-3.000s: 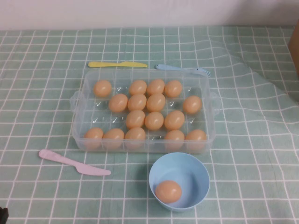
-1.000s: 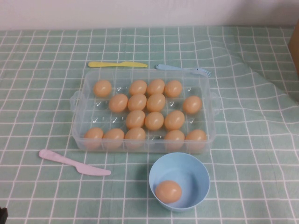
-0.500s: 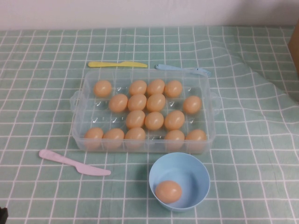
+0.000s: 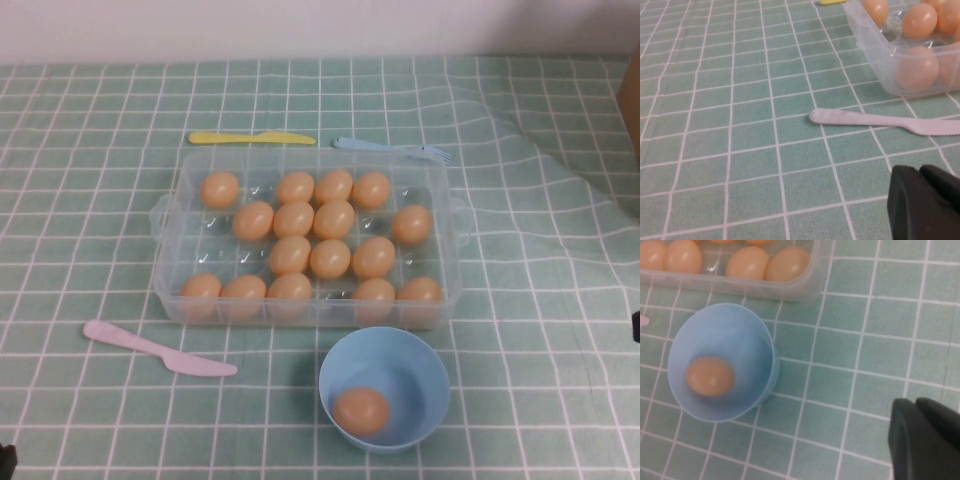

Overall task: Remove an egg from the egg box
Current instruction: Pick up the egg from the plastic box

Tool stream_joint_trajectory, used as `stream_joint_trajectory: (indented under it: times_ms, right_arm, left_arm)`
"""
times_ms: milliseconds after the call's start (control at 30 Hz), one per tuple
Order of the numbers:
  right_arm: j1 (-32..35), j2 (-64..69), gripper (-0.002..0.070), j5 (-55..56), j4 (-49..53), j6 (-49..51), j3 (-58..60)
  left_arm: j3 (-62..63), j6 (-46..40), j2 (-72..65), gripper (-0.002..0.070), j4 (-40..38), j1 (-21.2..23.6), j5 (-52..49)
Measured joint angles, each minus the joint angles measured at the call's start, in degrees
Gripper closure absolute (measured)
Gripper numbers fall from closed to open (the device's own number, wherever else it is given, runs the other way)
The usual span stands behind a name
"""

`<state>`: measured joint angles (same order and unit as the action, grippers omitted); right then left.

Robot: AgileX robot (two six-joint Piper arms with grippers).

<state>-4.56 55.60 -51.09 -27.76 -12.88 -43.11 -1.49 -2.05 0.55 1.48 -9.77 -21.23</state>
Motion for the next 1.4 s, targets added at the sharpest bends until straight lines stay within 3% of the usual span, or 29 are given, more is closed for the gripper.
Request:
stream_joint_trajectory:
  times_ms: [467, 700, 933, 1133, 1400]
  right_arm:
    - [-21.76, 27.65, 0.0694, -4.24, 10.53, 2.46, -23.36]
    - [-27.84, 40.33, 0.0694, -9.58, 16.26, 6.53, -38.26]
    - [-28.75, 48.87, 0.069, -13.81, 19.44, 12.88, -49.23]
    - [-28.75, 54.27, 0.0615, -16.55, 21.63, 14.29, -54.8]
    - [-28.75, 56.07, 0.0433, -16.84, 22.53, 14.71, -56.7]
  left_arm:
    - [0.0, 0.0, 0.0, 0.0678, 0.0, 0.0, 0.0]
    - [0.0, 0.0, 0.0, 0.0678, 0.0, 0.0, 0.0]
    - [0.0, 0.0, 0.0, 0.0678, 0.0, 0.0, 0.0]
    - [0.0, 0.0, 0.0, 0.0678, 0.0, 0.0, 0.0]
    - [0.0, 0.0, 0.0, 0.0678, 0.0, 0.0, 0.0]
